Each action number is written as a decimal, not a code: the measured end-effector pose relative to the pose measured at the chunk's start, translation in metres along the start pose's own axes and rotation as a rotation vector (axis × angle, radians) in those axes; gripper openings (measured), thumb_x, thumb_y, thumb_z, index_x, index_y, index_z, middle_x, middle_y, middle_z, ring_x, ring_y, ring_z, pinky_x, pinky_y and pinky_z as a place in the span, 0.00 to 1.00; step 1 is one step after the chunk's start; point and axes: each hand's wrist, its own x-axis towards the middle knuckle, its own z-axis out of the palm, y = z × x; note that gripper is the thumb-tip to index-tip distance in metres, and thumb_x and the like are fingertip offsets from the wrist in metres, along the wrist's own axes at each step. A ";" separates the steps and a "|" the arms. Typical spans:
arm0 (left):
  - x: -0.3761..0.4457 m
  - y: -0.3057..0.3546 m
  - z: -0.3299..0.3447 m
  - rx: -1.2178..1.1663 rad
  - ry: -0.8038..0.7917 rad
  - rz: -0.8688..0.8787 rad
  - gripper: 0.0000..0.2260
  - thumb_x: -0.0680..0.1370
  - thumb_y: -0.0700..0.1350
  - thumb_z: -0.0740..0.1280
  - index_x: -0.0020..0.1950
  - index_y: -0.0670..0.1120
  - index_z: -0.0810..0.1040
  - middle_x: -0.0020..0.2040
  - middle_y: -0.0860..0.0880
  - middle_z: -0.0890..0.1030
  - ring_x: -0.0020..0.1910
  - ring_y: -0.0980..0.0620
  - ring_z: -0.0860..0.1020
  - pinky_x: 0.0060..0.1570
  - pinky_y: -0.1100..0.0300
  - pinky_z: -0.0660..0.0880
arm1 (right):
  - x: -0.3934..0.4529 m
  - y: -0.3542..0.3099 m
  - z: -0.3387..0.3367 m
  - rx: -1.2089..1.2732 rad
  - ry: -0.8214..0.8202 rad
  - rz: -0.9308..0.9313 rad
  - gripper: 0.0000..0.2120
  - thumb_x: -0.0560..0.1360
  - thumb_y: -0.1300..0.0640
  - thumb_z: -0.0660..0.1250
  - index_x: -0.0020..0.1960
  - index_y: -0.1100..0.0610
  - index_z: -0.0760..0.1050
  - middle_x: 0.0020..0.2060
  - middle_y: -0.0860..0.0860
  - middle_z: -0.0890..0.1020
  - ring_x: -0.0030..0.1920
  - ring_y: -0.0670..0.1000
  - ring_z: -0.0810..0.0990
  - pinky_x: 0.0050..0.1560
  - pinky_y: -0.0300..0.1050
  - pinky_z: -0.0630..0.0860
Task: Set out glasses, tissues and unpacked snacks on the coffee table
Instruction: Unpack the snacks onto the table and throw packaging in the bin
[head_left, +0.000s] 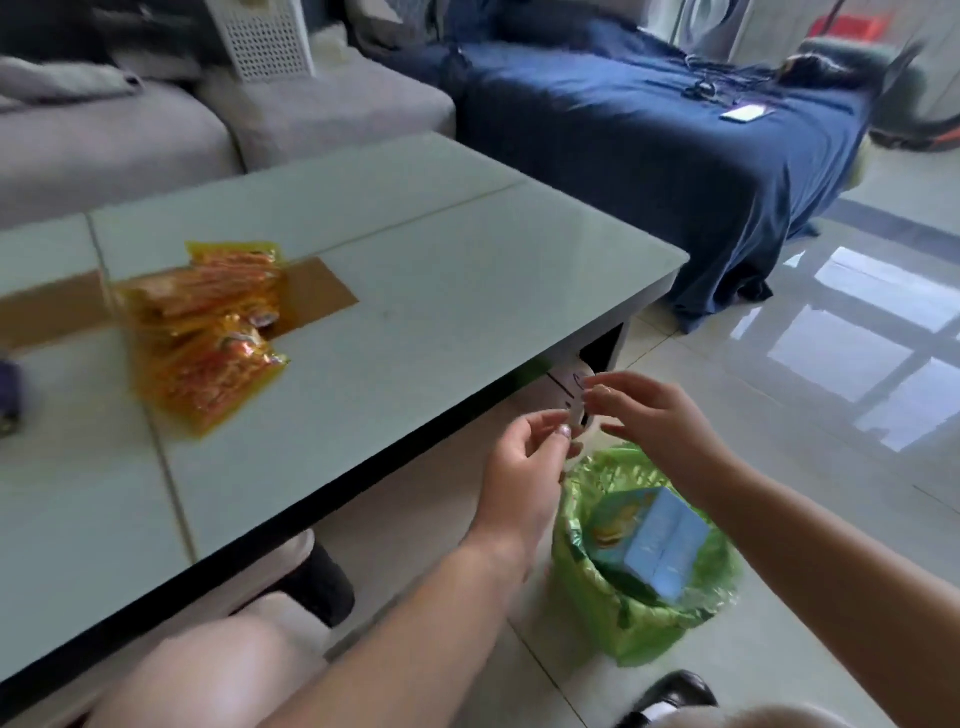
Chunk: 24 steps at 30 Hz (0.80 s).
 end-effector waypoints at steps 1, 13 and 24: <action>-0.009 0.011 -0.016 -0.015 0.027 0.031 0.07 0.79 0.40 0.62 0.52 0.48 0.79 0.49 0.49 0.83 0.45 0.57 0.80 0.44 0.64 0.77 | -0.006 -0.015 0.013 0.039 -0.013 -0.028 0.07 0.76 0.59 0.65 0.46 0.48 0.80 0.44 0.52 0.84 0.48 0.51 0.81 0.54 0.48 0.77; -0.109 0.086 -0.207 -0.148 0.426 0.197 0.06 0.80 0.43 0.61 0.48 0.50 0.78 0.46 0.51 0.83 0.49 0.52 0.81 0.50 0.57 0.75 | -0.056 -0.138 0.171 0.021 -0.360 -0.158 0.07 0.78 0.57 0.63 0.51 0.52 0.79 0.46 0.49 0.83 0.52 0.47 0.81 0.57 0.47 0.76; -0.127 0.107 -0.359 -0.051 0.744 0.266 0.07 0.79 0.42 0.62 0.45 0.52 0.77 0.43 0.54 0.82 0.45 0.56 0.80 0.47 0.59 0.73 | -0.028 -0.175 0.308 -0.054 -0.522 -0.171 0.05 0.77 0.54 0.65 0.50 0.49 0.79 0.49 0.48 0.81 0.55 0.48 0.79 0.56 0.46 0.77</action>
